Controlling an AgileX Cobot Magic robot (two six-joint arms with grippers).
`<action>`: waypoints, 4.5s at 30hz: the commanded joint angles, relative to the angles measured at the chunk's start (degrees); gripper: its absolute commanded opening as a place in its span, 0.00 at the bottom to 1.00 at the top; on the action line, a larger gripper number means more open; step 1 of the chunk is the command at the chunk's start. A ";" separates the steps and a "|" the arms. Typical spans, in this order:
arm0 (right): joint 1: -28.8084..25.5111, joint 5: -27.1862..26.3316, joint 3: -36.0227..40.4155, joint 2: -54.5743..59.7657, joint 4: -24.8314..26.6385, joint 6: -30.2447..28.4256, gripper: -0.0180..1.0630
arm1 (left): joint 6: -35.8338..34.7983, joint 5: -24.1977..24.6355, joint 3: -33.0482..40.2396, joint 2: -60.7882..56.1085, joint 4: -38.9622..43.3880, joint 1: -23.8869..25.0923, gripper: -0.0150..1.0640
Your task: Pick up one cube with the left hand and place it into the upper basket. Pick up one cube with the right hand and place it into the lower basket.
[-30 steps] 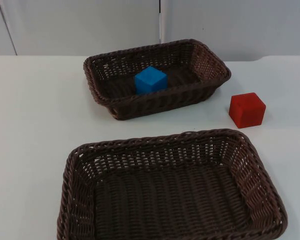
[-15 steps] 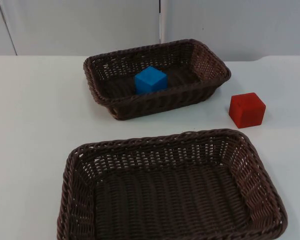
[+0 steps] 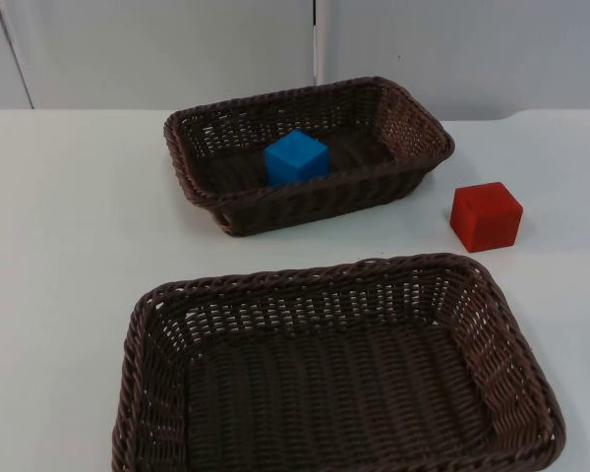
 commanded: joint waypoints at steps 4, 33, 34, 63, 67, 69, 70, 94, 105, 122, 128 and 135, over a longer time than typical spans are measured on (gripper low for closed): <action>-0.12 -1.90 -3.38 7.34 0.00 -0.69 0.99 | 0.01 -0.30 0.08 -0.42 0.54 -0.17 0.87; -0.12 -2.01 -25.66 41.12 0.65 -0.84 0.99 | 0.01 -0.30 0.08 -0.42 0.76 -0.17 0.87; -0.12 -2.01 -26.32 41.99 0.65 -0.84 0.99 | 0.01 -0.30 0.08 -0.42 0.76 -0.17 0.87; 4.83 -7.35 -34.78 67.55 5.02 -2.76 0.99 | 0.01 -0.30 0.08 -0.42 2.16 -0.17 0.87; 8.10 -10.39 -36.57 70.50 2.11 -1.04 0.99 | 0.01 -0.30 0.08 -0.42 2.50 -0.17 0.87; 9.43 -11.77 -37.78 72.66 1.16 -0.47 0.99 | 0.01 -0.30 0.08 -0.42 2.62 -0.17 0.87; 10.29 -13.39 -38.56 74.46 0.00 -0.47 0.99 | 0.01 -0.30 0.08 -0.42 2.74 -0.17 0.87; 12.46 -36.70 -40.02 90.48 -2.93 0.82 0.99 | 0.01 -0.55 0.08 -0.42 3.58 -0.17 0.87; 12.46 -48.60 -40.02 98.13 -2.71 0.82 0.99 | 0.01 -0.55 0.08 -0.42 3.80 -0.17 0.87; 12.46 -51.41 -40.02 102.29 -2.71 0.82 0.99 | 0.01 -0.55 0.08 -0.42 3.90 -0.17 0.87; 12.46 -50.52 -40.02 102.27 -2.71 0.82 0.95 | 0.01 -0.55 0.08 -0.42 3.90 -0.17 0.87; 12.46 -47.91 -40.02 101.74 -2.71 0.82 0.54 | 0.01 -0.55 0.08 -0.42 3.90 -0.17 0.87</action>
